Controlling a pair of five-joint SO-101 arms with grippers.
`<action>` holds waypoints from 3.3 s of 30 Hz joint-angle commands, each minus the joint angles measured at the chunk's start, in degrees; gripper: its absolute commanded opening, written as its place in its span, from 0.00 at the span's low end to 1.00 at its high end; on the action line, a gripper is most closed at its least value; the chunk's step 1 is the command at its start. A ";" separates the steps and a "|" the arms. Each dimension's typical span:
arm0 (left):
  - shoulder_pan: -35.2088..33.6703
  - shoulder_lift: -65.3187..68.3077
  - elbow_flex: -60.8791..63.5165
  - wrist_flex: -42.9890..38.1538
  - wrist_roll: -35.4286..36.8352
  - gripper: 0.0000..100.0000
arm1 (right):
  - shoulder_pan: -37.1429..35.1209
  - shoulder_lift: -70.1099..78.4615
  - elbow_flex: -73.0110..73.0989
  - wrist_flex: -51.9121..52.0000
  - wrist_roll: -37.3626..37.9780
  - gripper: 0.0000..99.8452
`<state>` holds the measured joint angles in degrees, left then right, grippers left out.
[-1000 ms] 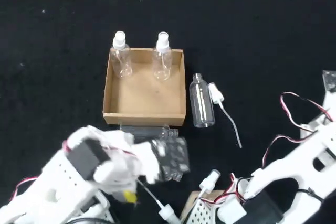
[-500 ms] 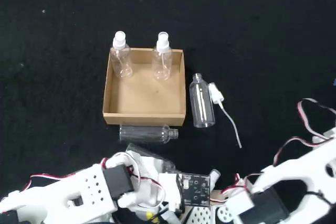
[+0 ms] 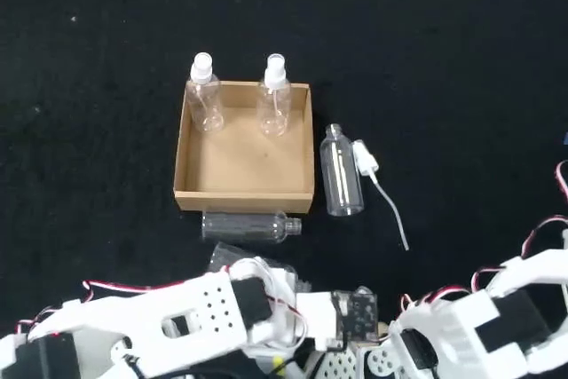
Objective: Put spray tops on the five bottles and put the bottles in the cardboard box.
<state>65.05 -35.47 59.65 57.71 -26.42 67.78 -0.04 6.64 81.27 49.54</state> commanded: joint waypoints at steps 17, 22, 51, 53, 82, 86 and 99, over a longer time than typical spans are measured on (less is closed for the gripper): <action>11.12 0.79 4.88 -10.46 4.57 0.34 | 1.32 1.89 -7.87 2.55 -0.09 0.25; 13.05 0.79 5.76 -11.08 5.45 0.33 | 1.14 1.89 -7.96 2.55 -0.09 0.26; 13.49 0.09 2.86 -5.36 5.10 0.18 | 1.23 1.89 -7.96 2.11 -0.09 0.26; 13.49 0.09 2.77 -5.36 5.19 0.17 | 1.23 1.89 -7.96 2.11 -0.09 0.26; 11.21 0.79 -3.56 6.95 -3.34 0.25 | 1.23 1.89 -7.96 2.11 0.35 0.26; 11.21 0.88 -1.98 2.90 -3.34 0.33 | 1.32 1.89 -7.96 2.02 0.35 0.26; 9.89 11.60 -2.51 -6.07 -3.16 0.29 | 1.32 1.89 -7.96 1.93 0.35 0.26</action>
<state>75.25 -27.03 60.18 52.70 -29.14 67.96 2.59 1.98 83.38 49.54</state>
